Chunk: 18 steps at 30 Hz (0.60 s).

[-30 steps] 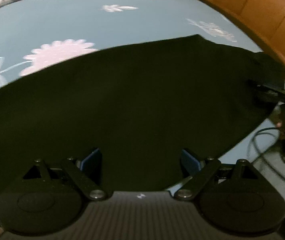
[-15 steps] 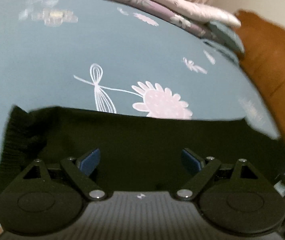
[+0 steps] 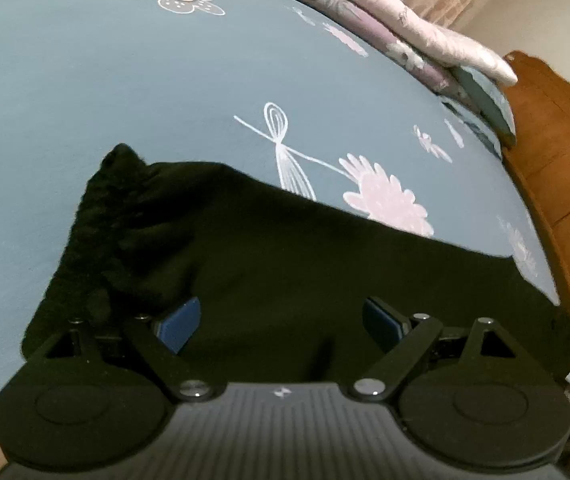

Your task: Fold clothes

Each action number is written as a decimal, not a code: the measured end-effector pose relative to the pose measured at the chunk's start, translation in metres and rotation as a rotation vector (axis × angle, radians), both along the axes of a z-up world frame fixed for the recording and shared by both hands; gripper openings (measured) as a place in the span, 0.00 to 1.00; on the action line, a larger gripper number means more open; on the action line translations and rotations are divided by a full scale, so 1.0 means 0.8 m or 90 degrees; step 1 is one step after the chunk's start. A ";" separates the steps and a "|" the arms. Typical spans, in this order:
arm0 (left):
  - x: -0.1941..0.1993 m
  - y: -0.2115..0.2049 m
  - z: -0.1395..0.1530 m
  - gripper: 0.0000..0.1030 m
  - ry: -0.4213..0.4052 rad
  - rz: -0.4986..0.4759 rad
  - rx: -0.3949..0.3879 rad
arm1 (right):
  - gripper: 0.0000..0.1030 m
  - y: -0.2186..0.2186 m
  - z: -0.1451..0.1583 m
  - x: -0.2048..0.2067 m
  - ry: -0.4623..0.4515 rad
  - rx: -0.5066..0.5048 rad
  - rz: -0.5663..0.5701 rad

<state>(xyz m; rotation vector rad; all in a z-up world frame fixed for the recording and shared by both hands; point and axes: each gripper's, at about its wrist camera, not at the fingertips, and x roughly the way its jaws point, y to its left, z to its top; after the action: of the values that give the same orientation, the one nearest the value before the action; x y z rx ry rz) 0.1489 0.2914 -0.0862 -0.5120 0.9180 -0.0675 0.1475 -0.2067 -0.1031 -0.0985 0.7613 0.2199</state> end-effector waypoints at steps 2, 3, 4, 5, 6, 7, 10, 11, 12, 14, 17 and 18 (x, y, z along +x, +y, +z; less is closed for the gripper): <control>0.005 -0.006 0.009 0.86 -0.003 -0.010 0.030 | 1.00 0.002 -0.001 0.000 0.001 -0.001 -0.003; 0.007 -0.009 0.014 0.86 -0.005 -0.015 0.045 | 1.00 0.002 -0.001 0.000 0.003 0.000 -0.003; 0.012 -0.011 0.020 0.86 -0.016 -0.019 0.063 | 1.00 0.002 -0.001 0.000 0.004 0.001 -0.004; 0.018 -0.011 0.026 0.86 -0.026 -0.022 0.074 | 1.00 0.002 -0.001 0.001 0.005 0.001 -0.004; 0.025 -0.010 0.030 0.86 -0.032 -0.024 0.072 | 1.00 0.003 -0.002 0.002 0.005 0.000 -0.005; 0.032 -0.007 0.032 0.86 -0.041 -0.026 0.062 | 1.00 0.004 -0.002 0.002 0.006 0.000 -0.006; 0.052 0.007 0.029 0.86 -0.047 -0.005 0.032 | 1.00 0.004 -0.001 0.002 0.009 0.000 -0.009; 0.056 0.012 0.025 0.86 -0.043 0.007 0.030 | 1.00 0.004 -0.001 0.002 0.010 0.000 -0.009; 0.060 0.017 0.021 0.86 -0.038 0.019 0.028 | 1.00 0.004 0.000 0.002 0.012 0.000 -0.009; 0.060 0.030 0.009 0.86 -0.021 0.049 0.022 | 1.00 0.005 0.000 0.002 0.014 -0.001 -0.009; 0.049 0.042 -0.001 0.86 -0.022 0.057 0.000 | 1.00 0.005 -0.001 0.002 0.013 -0.002 -0.010; 0.045 0.042 0.001 0.86 -0.021 0.056 0.000 | 1.00 0.005 -0.001 0.002 0.012 -0.002 -0.010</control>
<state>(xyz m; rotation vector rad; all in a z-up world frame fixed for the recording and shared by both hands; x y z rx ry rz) 0.1846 0.3252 -0.0855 -0.5490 0.8619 0.0043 0.1493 -0.2026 -0.1039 -0.0935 0.7808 0.2049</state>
